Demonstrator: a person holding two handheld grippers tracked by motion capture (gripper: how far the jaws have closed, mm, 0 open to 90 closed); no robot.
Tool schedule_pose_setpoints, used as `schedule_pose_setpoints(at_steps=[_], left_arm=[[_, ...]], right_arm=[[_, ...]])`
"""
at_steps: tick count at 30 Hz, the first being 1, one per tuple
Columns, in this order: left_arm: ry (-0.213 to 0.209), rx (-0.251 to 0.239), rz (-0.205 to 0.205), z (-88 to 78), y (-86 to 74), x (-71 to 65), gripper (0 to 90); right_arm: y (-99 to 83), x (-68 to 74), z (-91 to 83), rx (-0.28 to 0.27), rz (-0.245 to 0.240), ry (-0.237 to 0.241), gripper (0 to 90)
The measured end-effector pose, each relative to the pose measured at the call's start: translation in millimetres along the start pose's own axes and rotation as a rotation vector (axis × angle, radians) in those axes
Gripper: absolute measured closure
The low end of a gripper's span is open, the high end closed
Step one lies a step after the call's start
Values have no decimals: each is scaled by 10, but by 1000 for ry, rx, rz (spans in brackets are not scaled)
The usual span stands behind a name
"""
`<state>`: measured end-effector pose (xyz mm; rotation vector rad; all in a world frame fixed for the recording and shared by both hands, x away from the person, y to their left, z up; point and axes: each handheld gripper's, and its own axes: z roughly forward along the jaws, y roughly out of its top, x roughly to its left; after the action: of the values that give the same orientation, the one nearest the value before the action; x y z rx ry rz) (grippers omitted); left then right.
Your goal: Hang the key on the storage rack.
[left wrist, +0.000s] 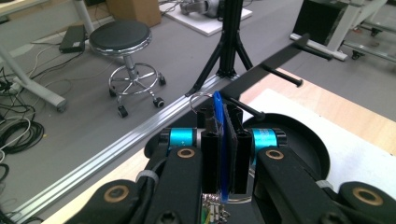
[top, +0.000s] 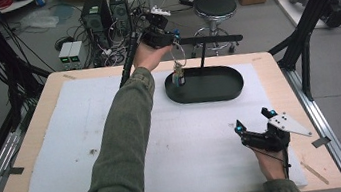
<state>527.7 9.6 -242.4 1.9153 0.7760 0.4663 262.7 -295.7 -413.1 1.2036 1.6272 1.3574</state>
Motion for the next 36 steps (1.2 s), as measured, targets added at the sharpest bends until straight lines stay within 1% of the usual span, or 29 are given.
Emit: schedule_pose_setpoints(at_steps=[2,4,5,6,7,12,15,17,18,20,21,24,26,28,30,32,33,35,36], left_arm=[[-7,-16,-22,18,14,22,863],[-9,-18,-30,37,24,32,863],[-7,-14,-23,47,25,35,862],[-5,-14,-24,59,24,34,862],[-1,-11,-24,65,21,34,862],[-8,10,-26,112,-17,32,860],[-13,11,-38,131,-55,34,851],[-28,-2,-52,122,-74,42,844],[-33,0,-54,110,-76,54,841],[-23,-15,-58,73,-79,68,803],[-26,-16,-63,49,-78,82,798],[-39,-27,-88,-11,-85,121,700],[-63,-27,-121,-39,-103,152,646],[-78,-30,-143,-64,-133,176,583],[-69,-31,-152,-89,-165,186,491],[-52,-50,-160,-128,-219,208,415],[-51,-49,-168,-145,-244,224,389],[-27,-43,-170,-180,-288,249,353],[-23,-44,-175,-192,-304,262,333]], right_arm=[[-4,-1,0,-1,-4,-2,5],[-3,-1,-6,-2,-4,-5,5],[-3,-11,-8,-4,-9,-6,4],[-3,-11,-12,-1,0,-10,5],[-3,-23,-11,-6,-6,-9,5],[-6,-23,-18,-2,-2,-15,5],[-6,-18,-18,-3,-2,-16,4],[-6,-19,-19,-4,-3,-16,5],[-6,-17,-20,-4,-4,-18,5],[-7,-16,-24,-3,-7,-19,5],[-8,-15,-24,-2,-9,-23,4],[-11,-17,-26,1,-8,-25,5],[-11,-19,-28,2,-7,-24,5],[-14,-13,-28,7,-3,-23,5],[-13,-9,-27,4,-4,-23,5],[-12,-10,-27,3,-6,-23,4],[-11,-11,-28,2,-4,-23,5],[-10,-14,-26,0,-4,-26,4],[-9,-14,-23,-1,-2,-23,5]])
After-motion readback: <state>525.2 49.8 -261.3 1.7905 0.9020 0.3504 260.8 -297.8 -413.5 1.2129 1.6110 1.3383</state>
